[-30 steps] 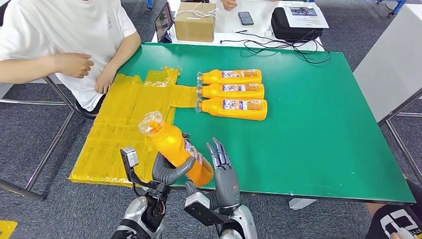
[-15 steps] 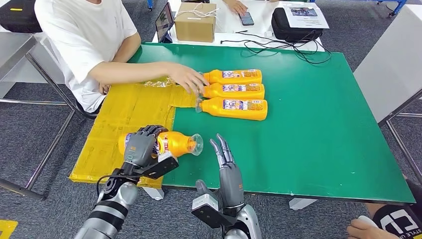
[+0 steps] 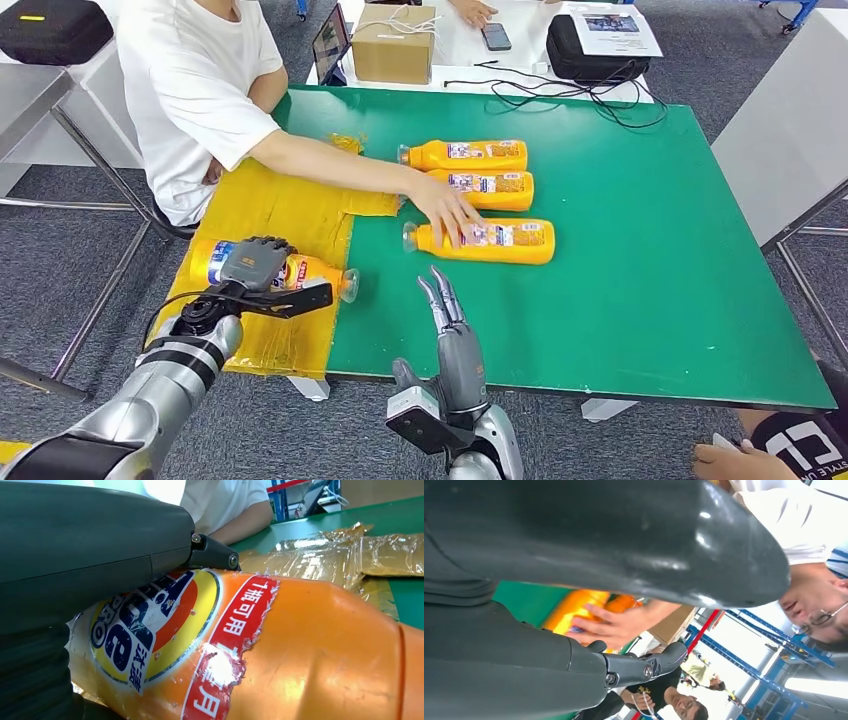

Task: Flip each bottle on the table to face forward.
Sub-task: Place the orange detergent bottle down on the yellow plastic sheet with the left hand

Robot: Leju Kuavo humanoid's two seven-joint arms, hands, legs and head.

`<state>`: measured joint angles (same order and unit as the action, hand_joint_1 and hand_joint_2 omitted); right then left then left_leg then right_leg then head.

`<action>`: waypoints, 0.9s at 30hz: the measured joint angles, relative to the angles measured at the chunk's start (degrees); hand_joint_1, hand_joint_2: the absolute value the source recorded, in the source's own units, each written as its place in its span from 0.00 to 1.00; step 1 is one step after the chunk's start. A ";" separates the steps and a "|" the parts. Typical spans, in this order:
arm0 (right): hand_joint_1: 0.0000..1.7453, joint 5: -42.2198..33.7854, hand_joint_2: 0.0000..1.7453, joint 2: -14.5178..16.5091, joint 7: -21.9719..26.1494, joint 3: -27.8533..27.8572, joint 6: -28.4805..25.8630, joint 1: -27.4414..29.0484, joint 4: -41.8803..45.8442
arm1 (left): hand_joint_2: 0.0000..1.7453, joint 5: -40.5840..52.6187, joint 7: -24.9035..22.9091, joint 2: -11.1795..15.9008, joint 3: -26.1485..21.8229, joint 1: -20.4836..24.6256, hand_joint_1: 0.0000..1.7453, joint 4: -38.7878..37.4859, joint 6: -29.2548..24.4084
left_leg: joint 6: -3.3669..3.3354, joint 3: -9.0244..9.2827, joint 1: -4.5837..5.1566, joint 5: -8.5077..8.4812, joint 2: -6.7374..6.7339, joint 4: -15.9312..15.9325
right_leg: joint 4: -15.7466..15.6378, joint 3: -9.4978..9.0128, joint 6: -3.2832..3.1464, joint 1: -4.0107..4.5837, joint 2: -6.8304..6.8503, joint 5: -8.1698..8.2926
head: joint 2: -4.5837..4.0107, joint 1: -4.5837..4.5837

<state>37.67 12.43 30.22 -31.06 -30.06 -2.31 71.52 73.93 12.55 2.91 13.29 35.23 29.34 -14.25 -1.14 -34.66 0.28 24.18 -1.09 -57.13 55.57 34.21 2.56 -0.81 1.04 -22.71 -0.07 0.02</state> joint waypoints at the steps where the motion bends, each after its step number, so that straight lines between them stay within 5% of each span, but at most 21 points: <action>1: 0.00 -0.11 0.00 0.02 0.03 0.00 -0.01 -0.06 -0.16 | 1.00 0.02 -0.35 0.03 0.14 0.47 1.00 -0.64 0.74 | 0.00 0.00 0.00 0.00 0.01 0.00 | 0.00 0.00 0.00 0.00 0.00 0.00 | 0.00 -0.01; 3: 0.00 -0.52 0.00 0.04 0.14 0.00 -0.05 -0.21 -0.49 | 1.00 0.01 -1.51 0.05 0.29 1.50 0.94 -1.88 3.23 | 0.00 0.01 0.00 0.00 0.02 0.00 | 0.00 -0.02 0.00 0.00 0.01 0.00 | 0.00 -0.01; 7: 0.00 -1.63 0.00 0.10 0.63 0.00 -0.36 -0.80 -1.64 | 1.00 -2.19 -4.07 -0.02 0.08 3.70 0.09 -4.46 8.91 | 0.01 0.13 0.00 0.00 0.00 0.01 | 0.00 -0.10 -0.01 0.01 0.01 0.01 | 0.00 -0.01; 8: 0.00 -1.97 0.00 0.13 0.73 0.00 -0.45 -0.94 -1.99 | 1.00 -3.37 -4.53 -0.09 -0.22 4.09 0.03 -4.98 10.04 | 0.01 0.17 0.00 0.00 -0.02 0.01 | 0.00 -0.13 -0.02 0.01 0.01 0.01 | 0.00 -0.01; 16: 0.00 -4.72 0.00 0.50 2.60 0.00 -1.33 -2.74 -5.86 | 1.00 -16.33 -2.08 -0.77 -7.24 6.33 0.00 -7.68 21.92 | 0.01 0.33 0.00 0.00 0.03 0.02 | 0.02 -0.32 -0.02 0.00 0.04 -0.02 | 0.00 0.00; 27: 0.00 -6.94 0.00 1.50 5.49 0.00 -3.05 -5.43 -11.56 | 1.00 -28.77 5.24 -2.40 -14.87 6.62 0.00 -7.92 27.41 | -0.02 0.39 0.01 -0.10 0.32 0.02 | 0.01 -0.47 -0.02 -0.03 0.27 -0.02 | 0.00 -0.01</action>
<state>30.72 13.92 35.70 -31.06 -33.11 -7.74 59.96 45.16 17.79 0.51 -1.59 41.86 21.41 13.15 -1.16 -34.27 0.29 24.08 -0.77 -57.11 55.58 33.74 2.54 -0.84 1.31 -22.74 -0.07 0.02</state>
